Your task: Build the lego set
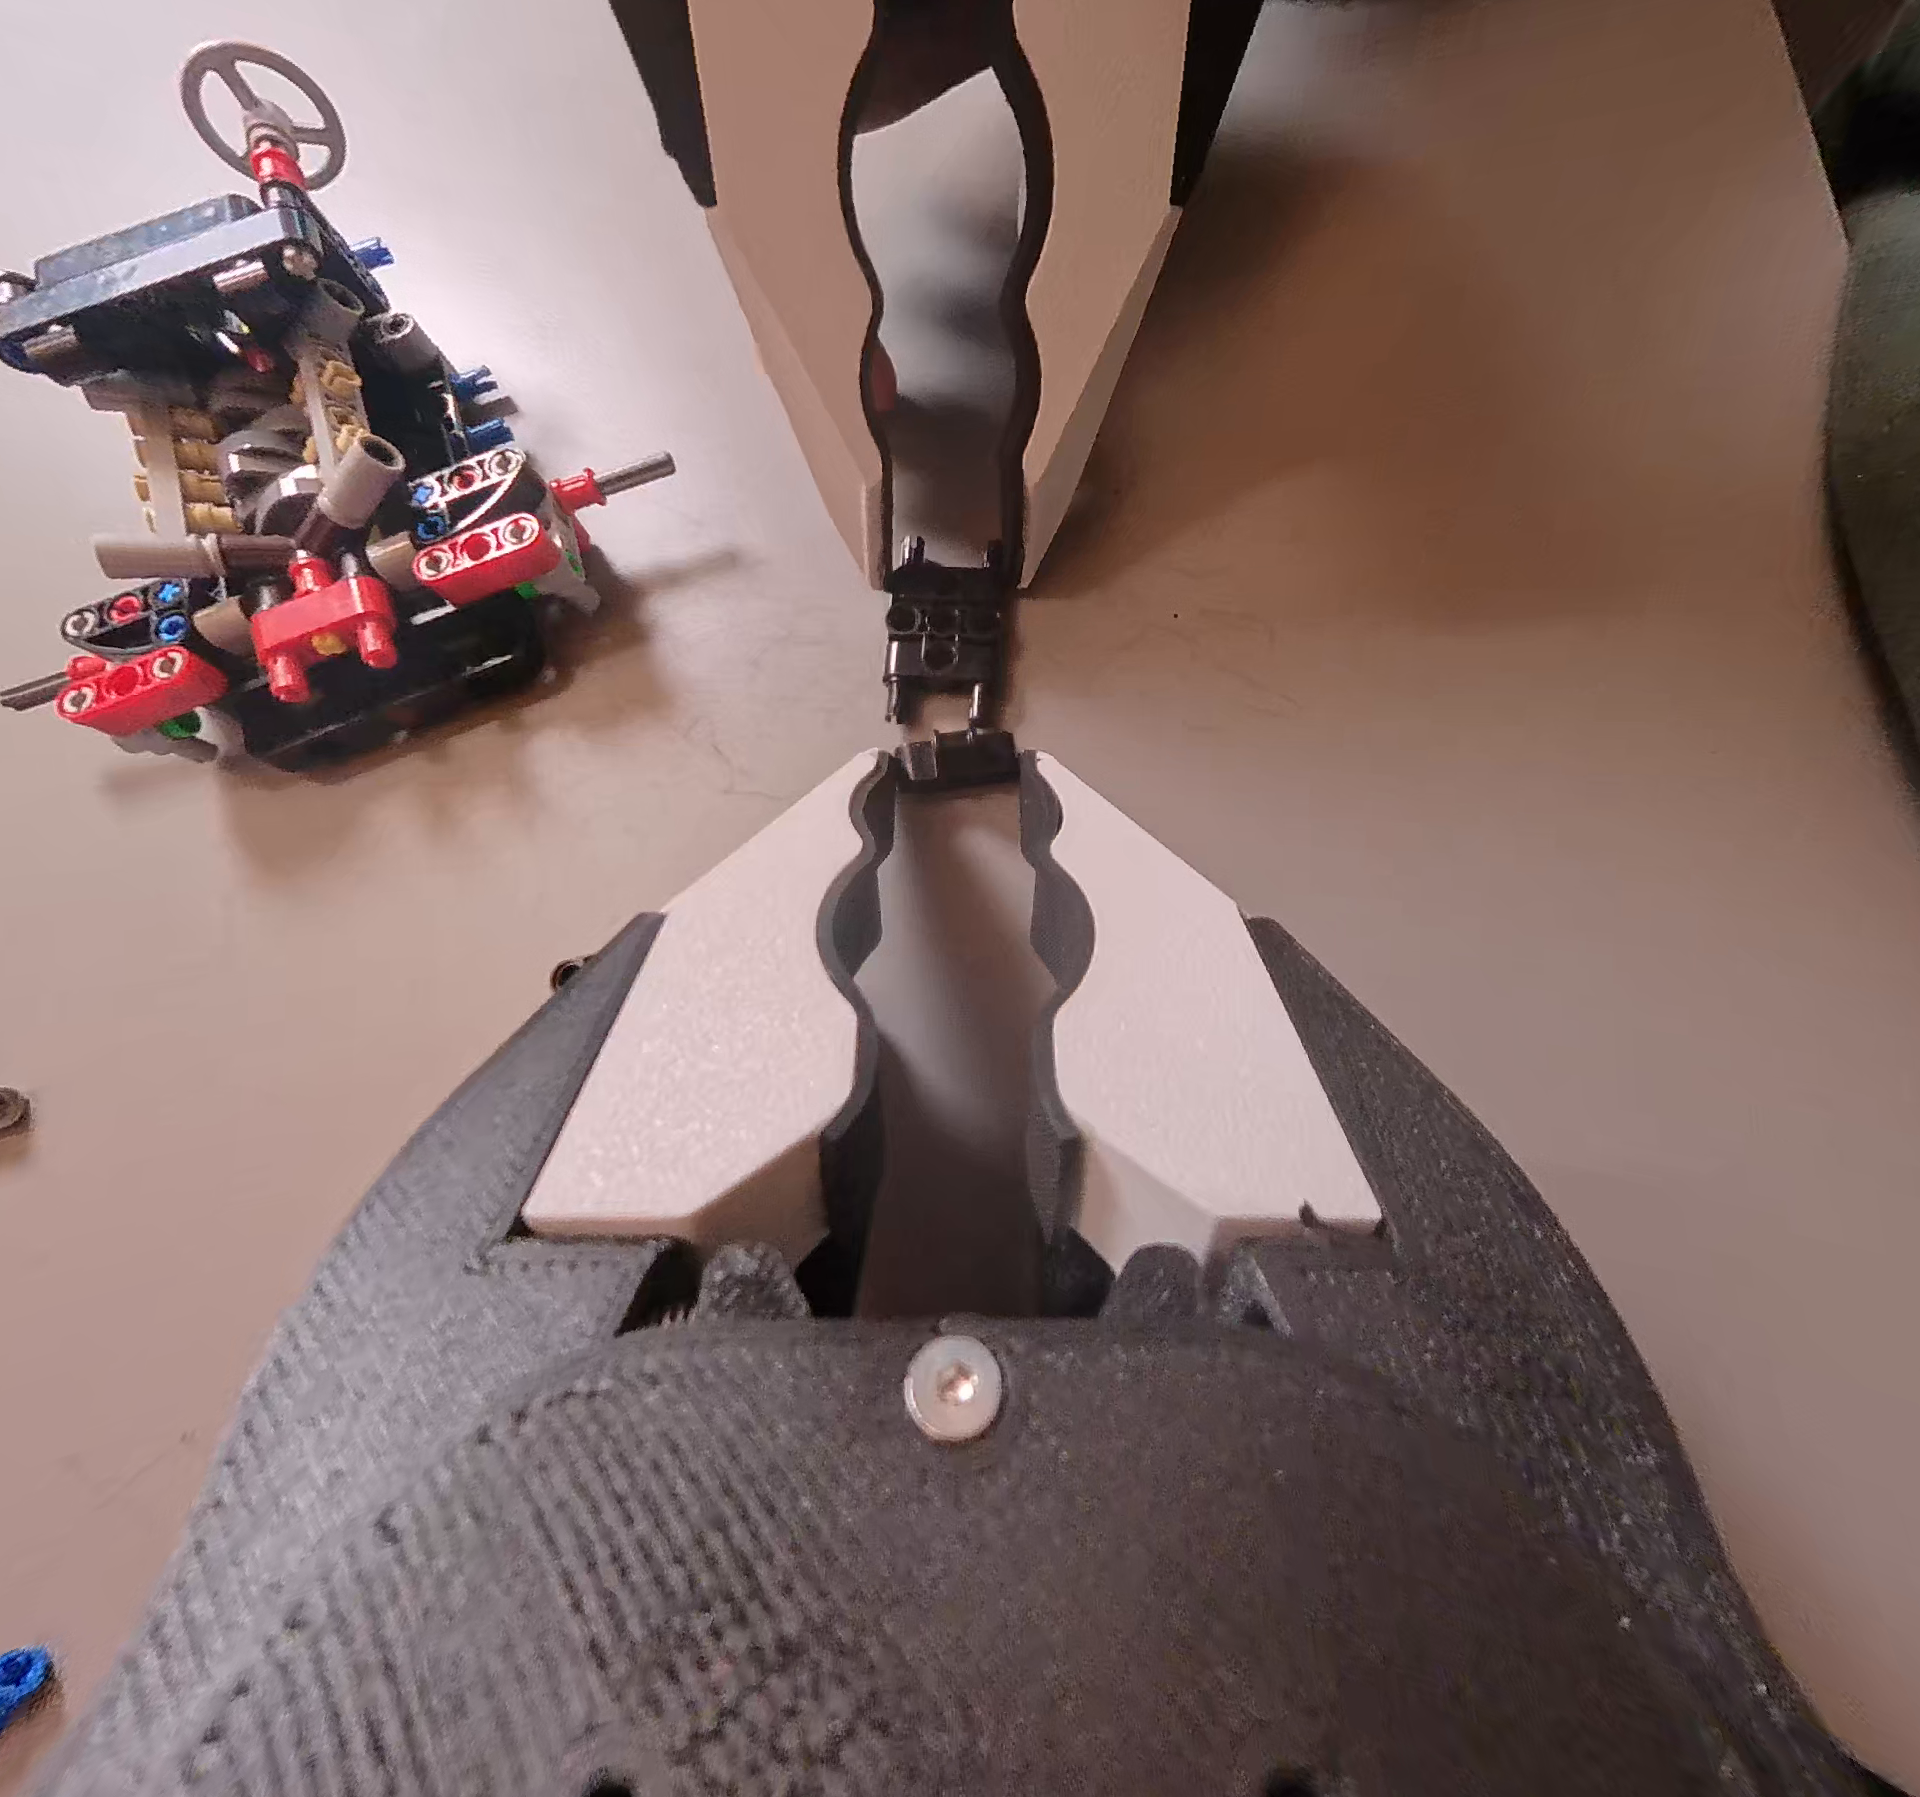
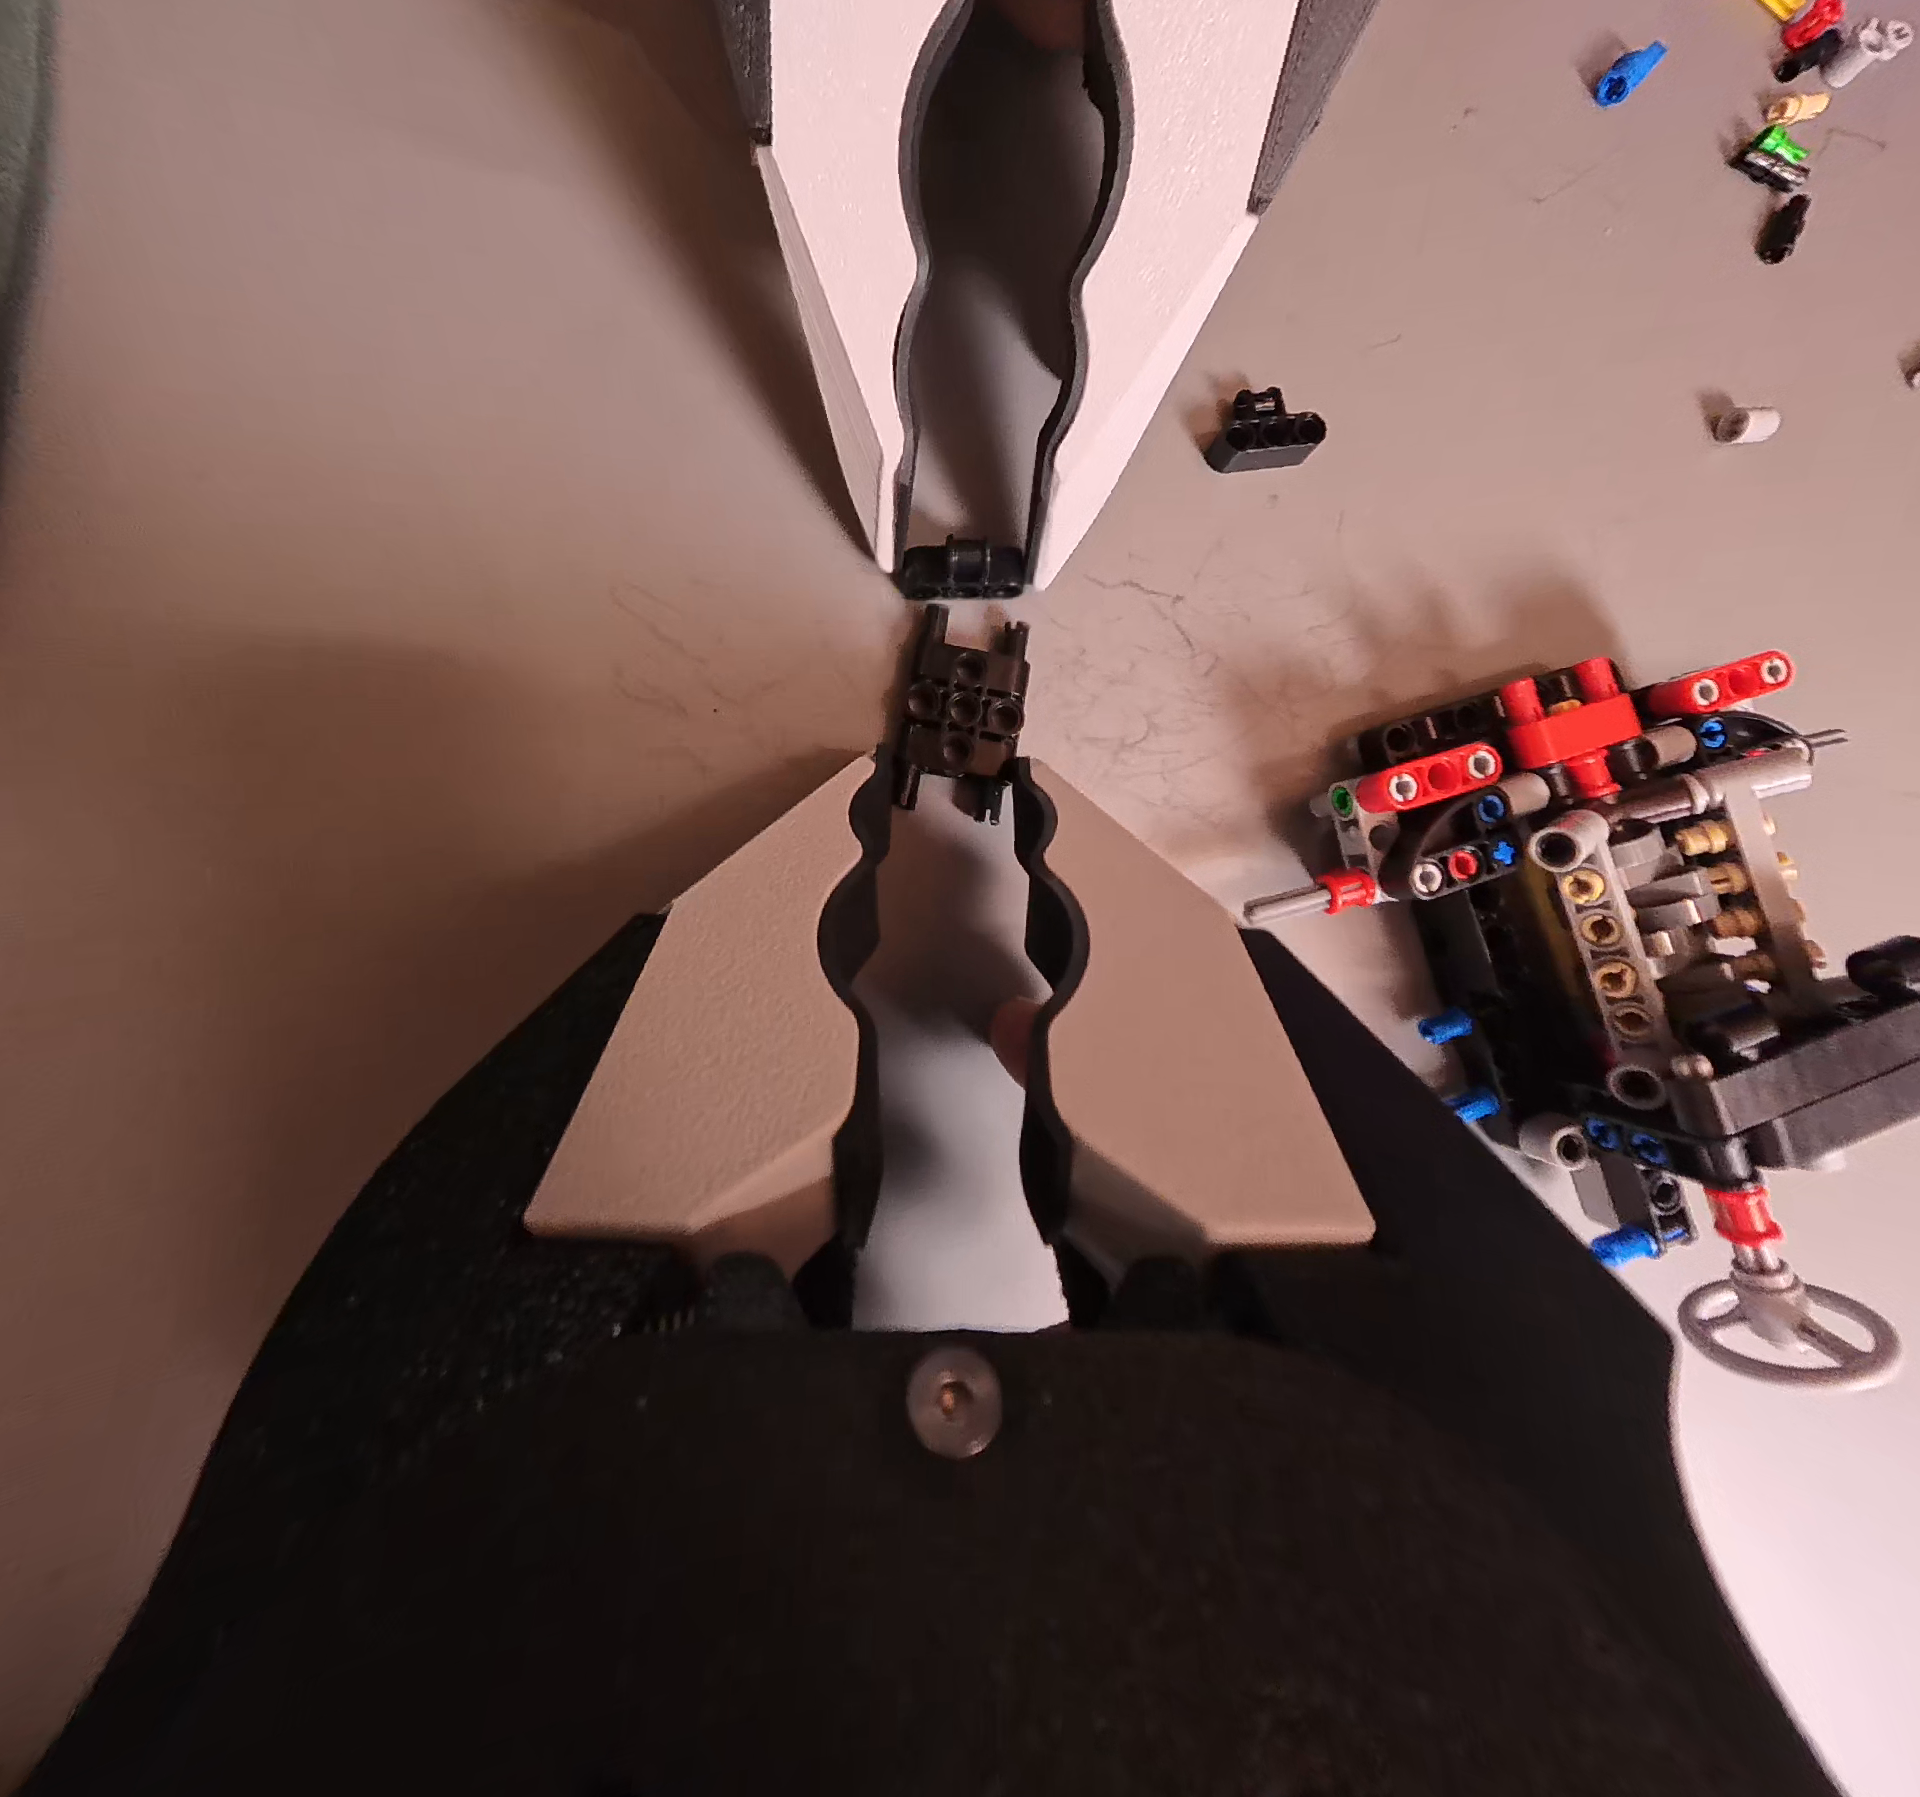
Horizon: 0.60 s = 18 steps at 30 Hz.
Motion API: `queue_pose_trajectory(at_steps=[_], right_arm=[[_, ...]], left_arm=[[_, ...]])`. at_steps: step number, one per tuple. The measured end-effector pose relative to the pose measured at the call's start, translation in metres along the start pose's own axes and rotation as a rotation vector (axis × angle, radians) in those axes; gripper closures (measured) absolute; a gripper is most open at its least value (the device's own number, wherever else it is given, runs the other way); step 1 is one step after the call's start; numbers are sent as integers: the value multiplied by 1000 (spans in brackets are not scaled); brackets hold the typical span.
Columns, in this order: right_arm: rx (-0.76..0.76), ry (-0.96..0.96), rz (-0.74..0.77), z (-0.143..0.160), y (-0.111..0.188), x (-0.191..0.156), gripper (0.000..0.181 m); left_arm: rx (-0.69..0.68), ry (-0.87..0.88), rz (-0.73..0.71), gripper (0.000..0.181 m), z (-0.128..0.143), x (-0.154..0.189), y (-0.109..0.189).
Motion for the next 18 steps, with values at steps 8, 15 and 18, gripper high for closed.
queue_pose_trajectory(at_steps=[8, 15, 18], right_arm=[[-2, 30, -37, -2, -2, -3, 160], [5, 56, -53, -2, -2, -5, 160], [19, 67, -67, -3, -2, -7, 160]], left_arm=[[30, -34, 15, 159, -2, 2, -2], [39, -56, 48, 159, -3, 3, -2], [45, -64, 74, 159, -3, 4, -2]])
Point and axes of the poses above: each gripper's, where its closed fingertips meet, y back along the fingers, z out of its underside, x = y × z across the jaws, the point moved 2 cm from there along y, back along the fingers, and after that the axes turned 11 degrees about -y, right-handed, at the moved point
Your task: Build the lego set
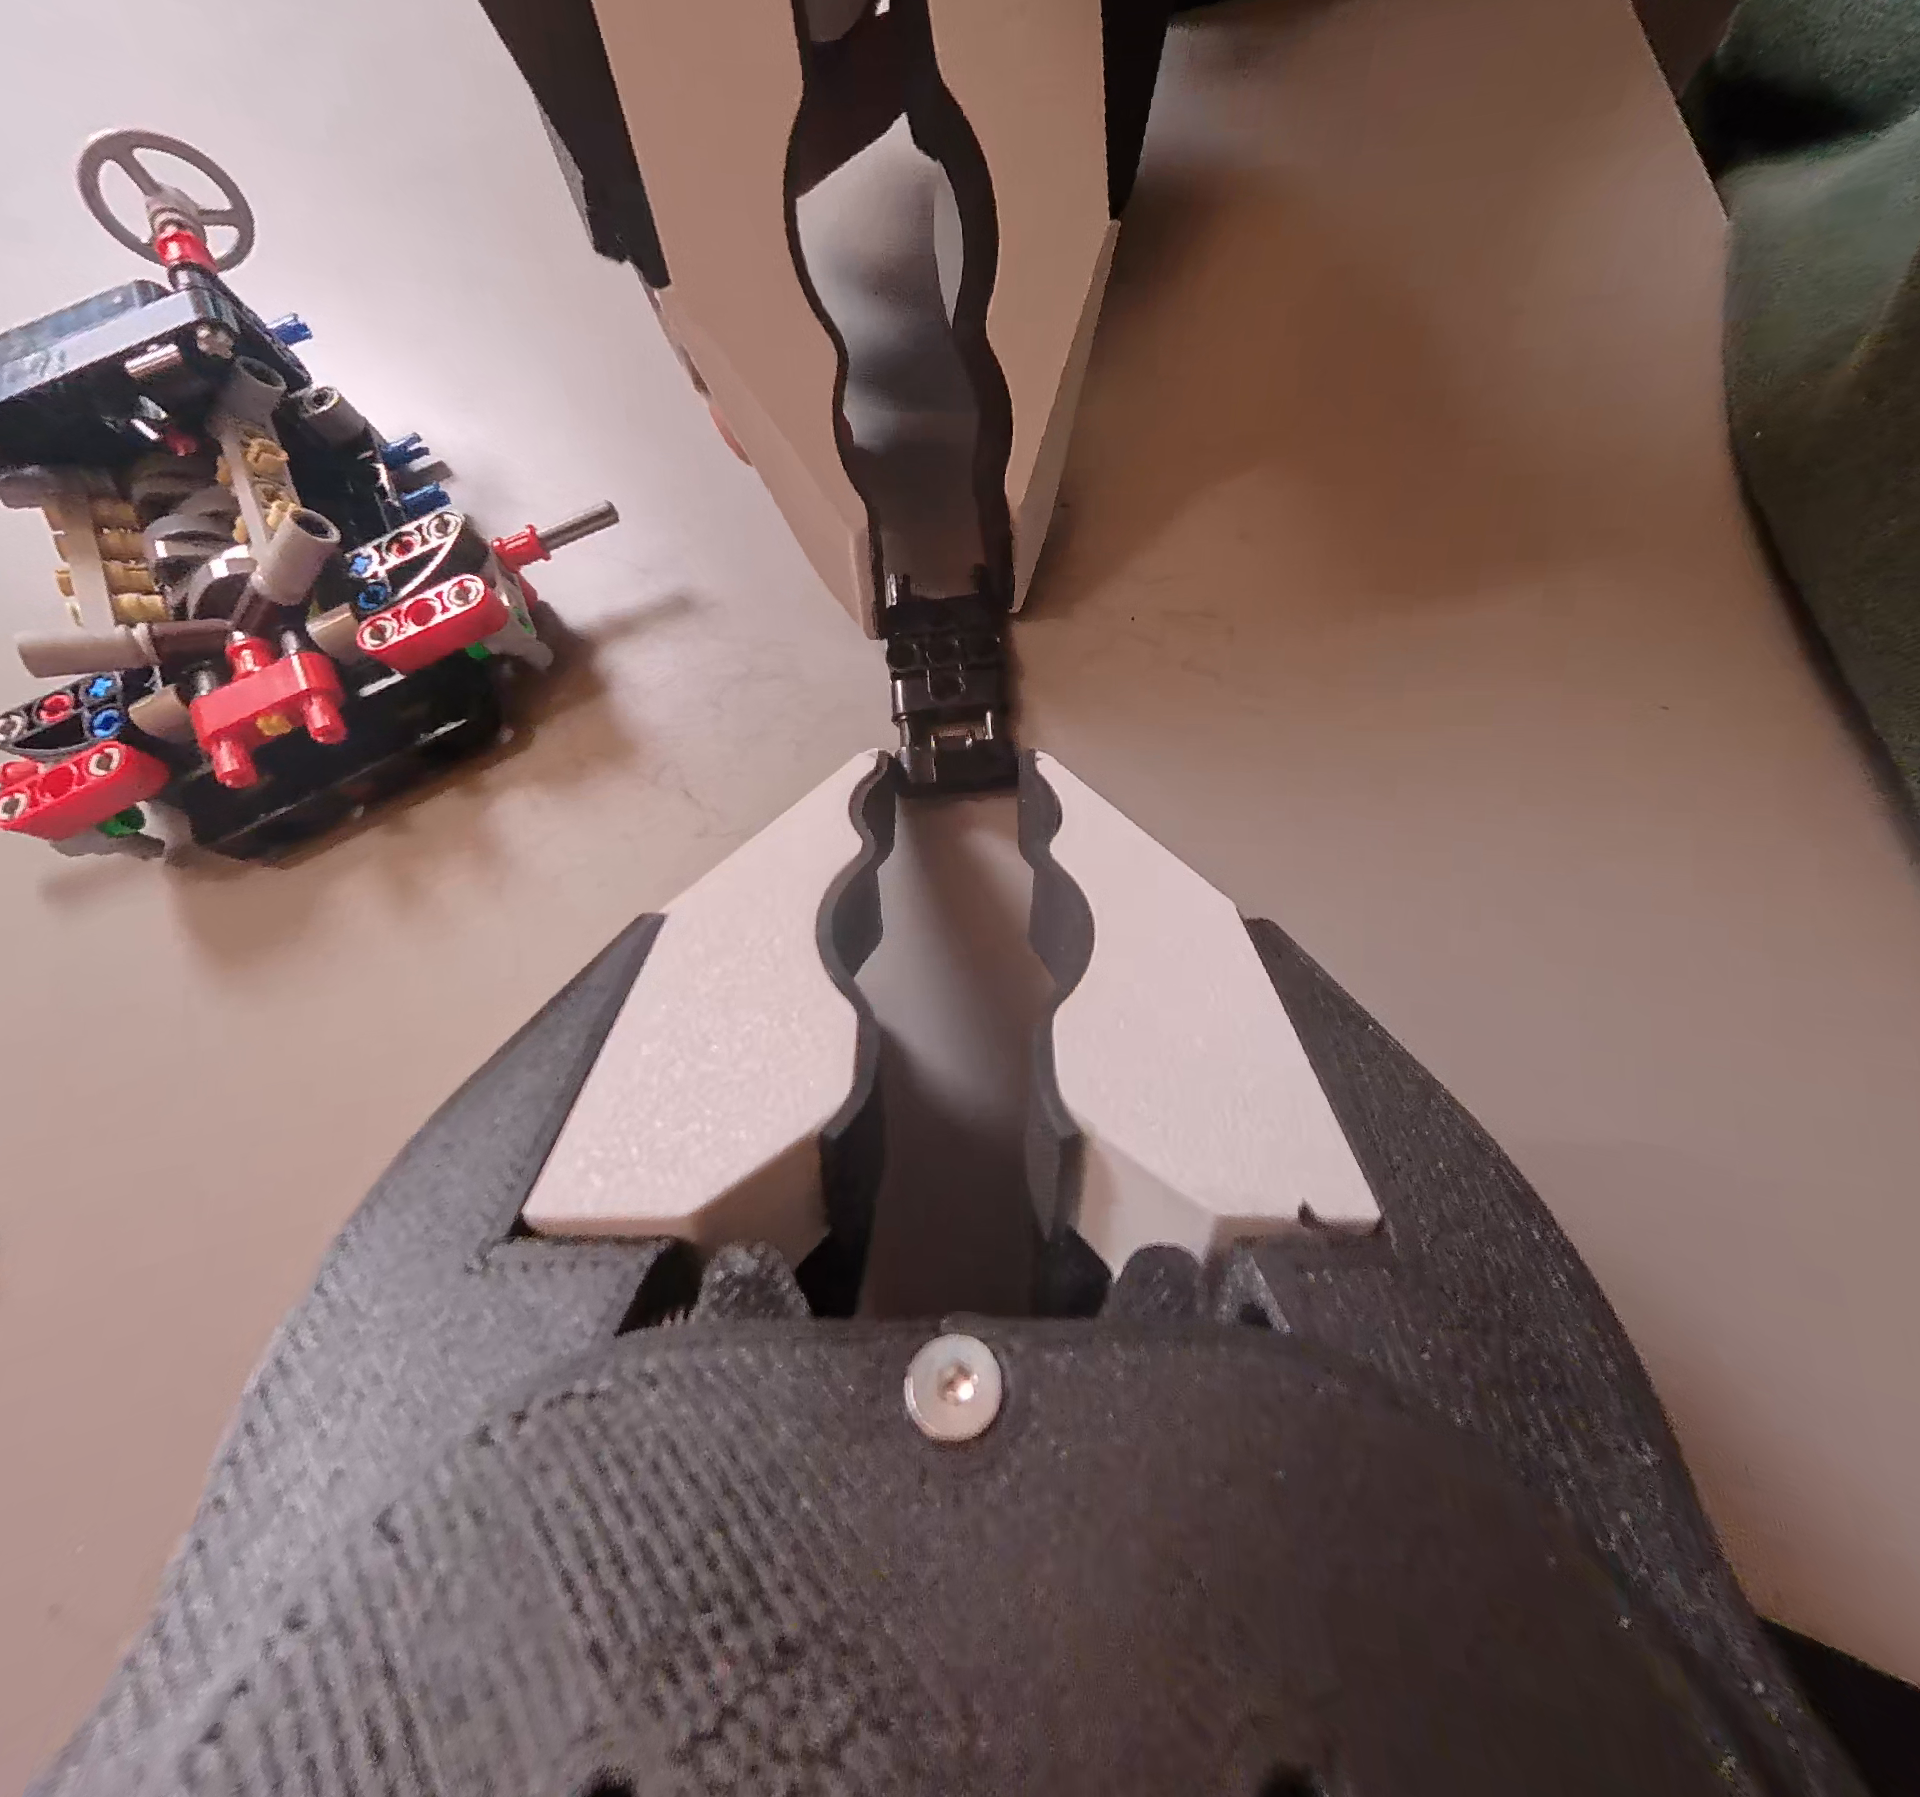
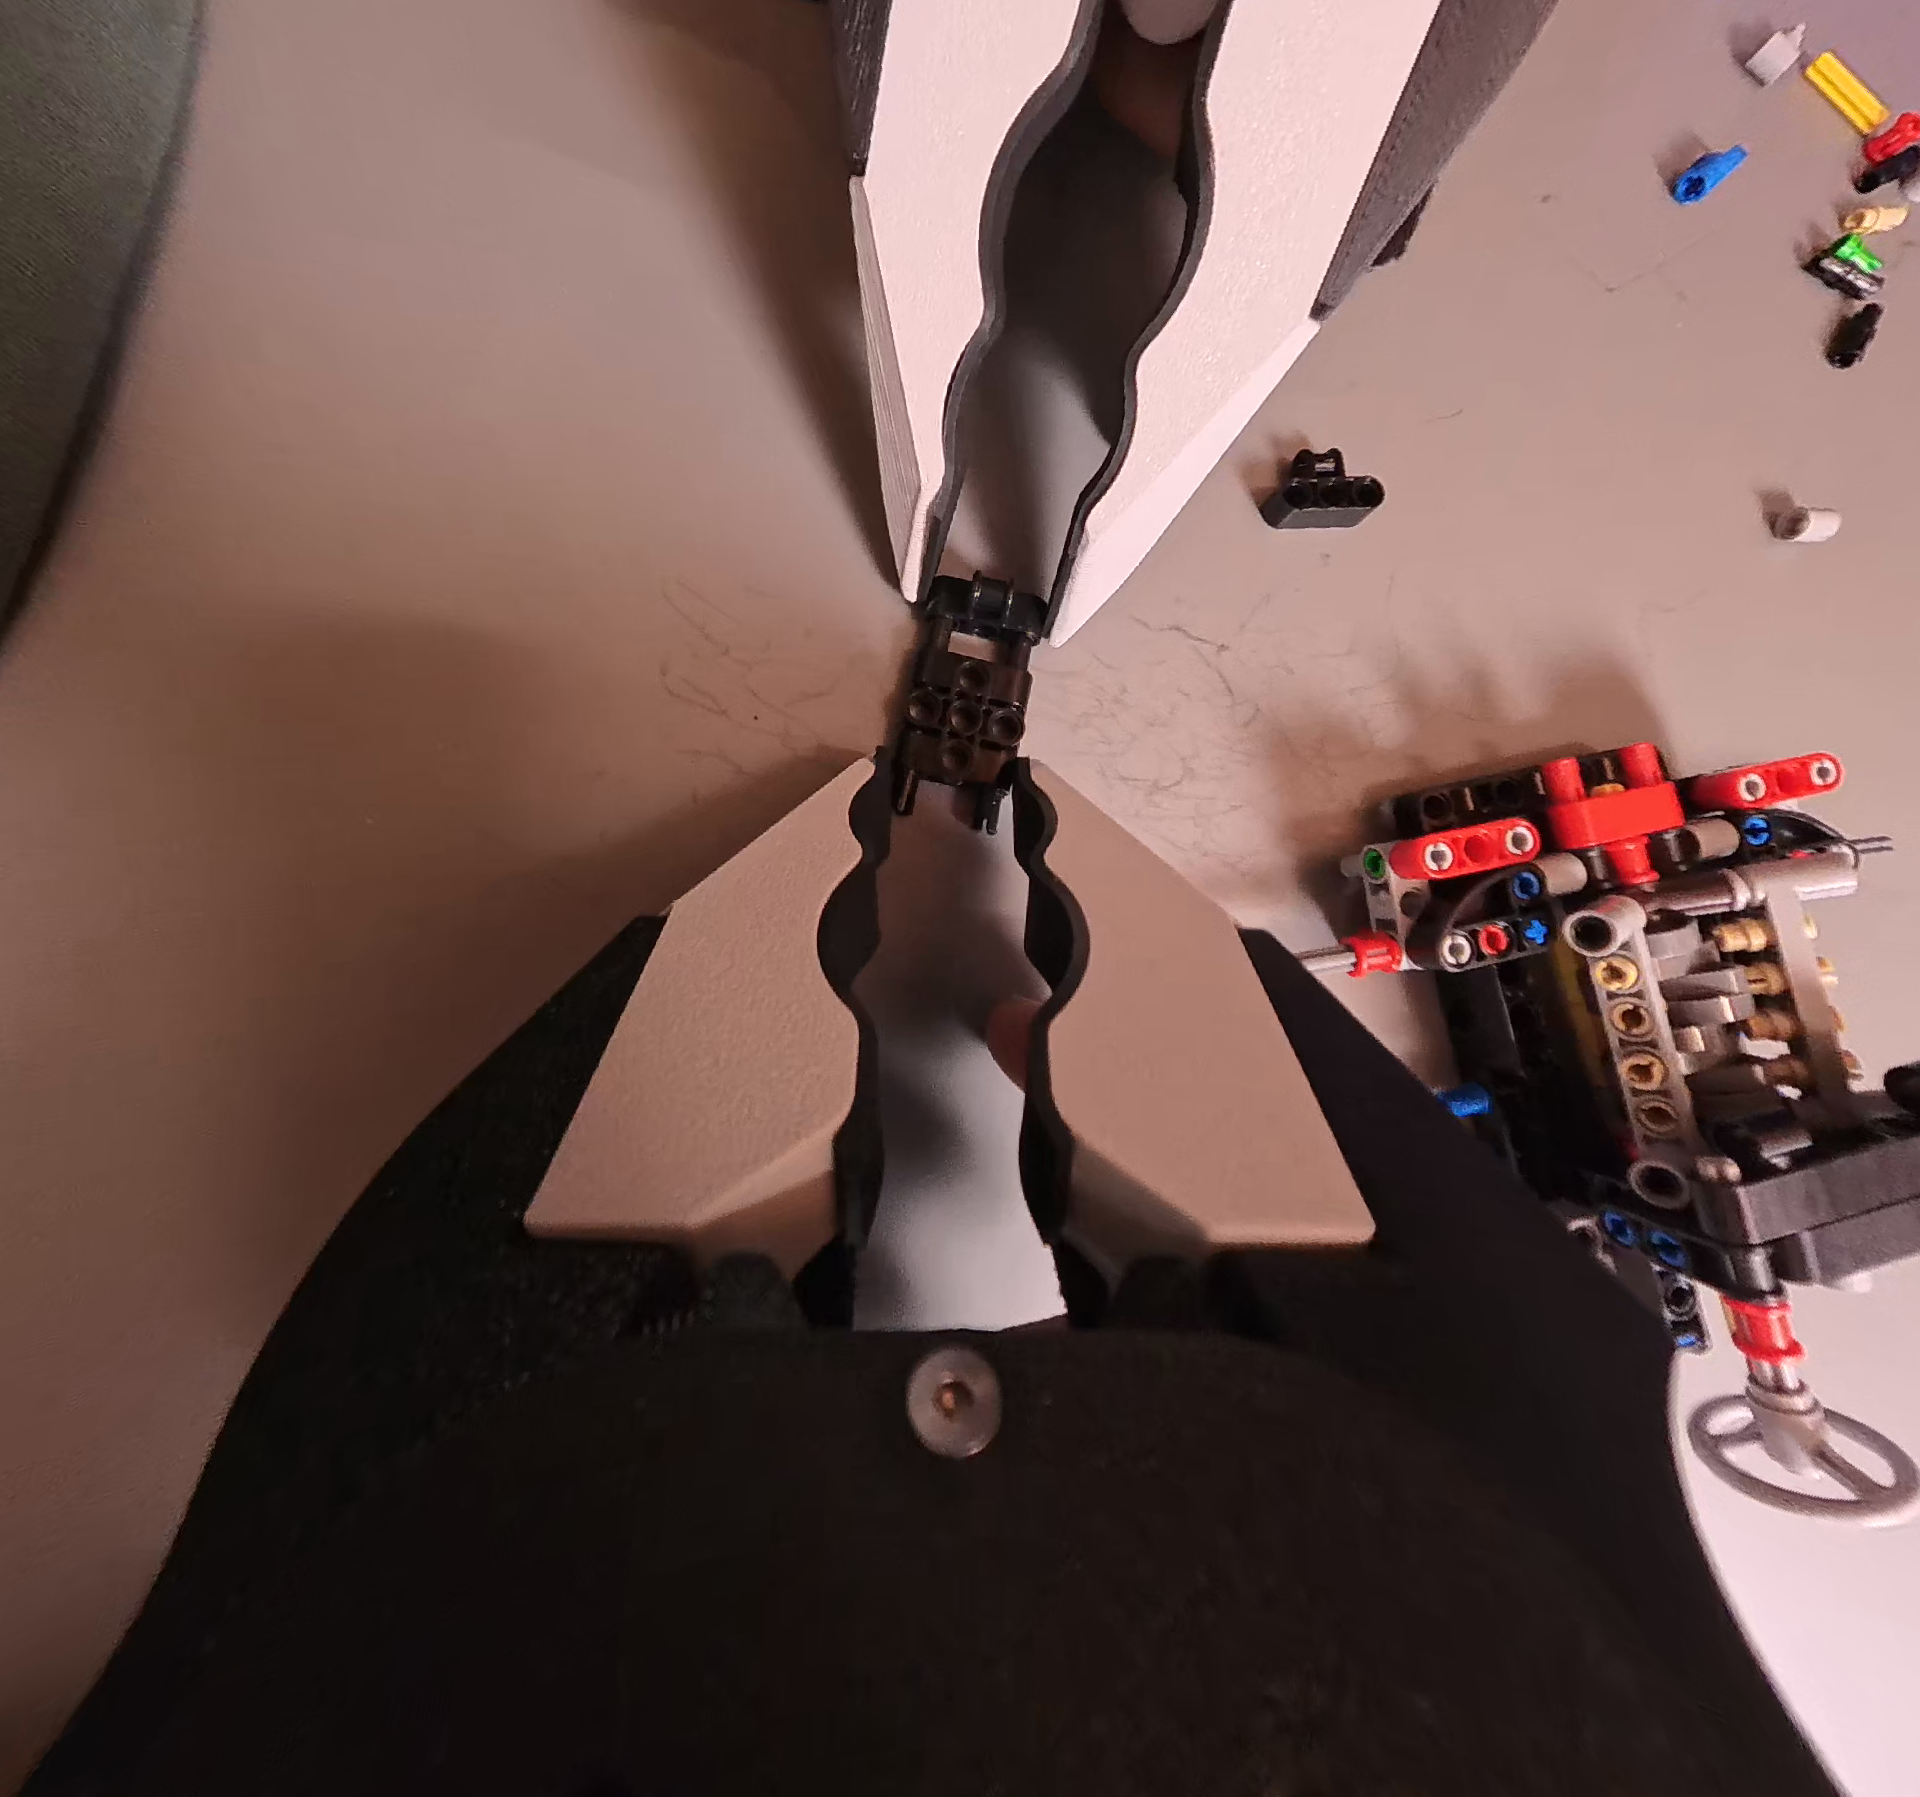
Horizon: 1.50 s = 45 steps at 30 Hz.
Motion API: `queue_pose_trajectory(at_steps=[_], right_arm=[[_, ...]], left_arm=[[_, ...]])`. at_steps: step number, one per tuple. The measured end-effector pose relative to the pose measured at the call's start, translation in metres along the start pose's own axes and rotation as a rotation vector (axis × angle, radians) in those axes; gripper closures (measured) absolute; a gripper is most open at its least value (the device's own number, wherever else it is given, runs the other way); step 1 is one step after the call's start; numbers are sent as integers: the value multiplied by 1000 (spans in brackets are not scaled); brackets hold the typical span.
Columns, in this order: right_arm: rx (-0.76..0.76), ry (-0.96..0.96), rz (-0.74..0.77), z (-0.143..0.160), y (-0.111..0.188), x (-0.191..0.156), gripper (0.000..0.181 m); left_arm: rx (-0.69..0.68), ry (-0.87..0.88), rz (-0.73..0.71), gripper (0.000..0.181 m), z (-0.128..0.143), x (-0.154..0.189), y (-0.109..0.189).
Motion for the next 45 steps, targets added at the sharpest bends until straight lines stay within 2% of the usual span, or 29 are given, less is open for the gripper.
queue_pose_trajectory(at_steps=[17, 39, 41, 45], right_arm=[[18, -40, -36, -2, -2, -3, 160], [19, -51, -29, -7, -6, -10, 158], [37, -45, -21, -8, -6, -11, 156], [51, -70, -27, -7, 0, -13, 139]], left_arm=[[-9, -7, 79, 159, -3, 2, -2], [-36, 4, 54, 158, -10, 5, -10], [-32, 7, 41, 159, -10, 6, -9], [-39, -1, -2, 155, -10, 7, -8]])
Point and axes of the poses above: each gripper's, where its closed fingertips meet, y back along the fingers, z out of its underside, x = y × z across the jaws, the point moved 2 cm from there along y, back along the fingers, and after that the axes turned 11 degrees about -y, right-handed, at the moved point
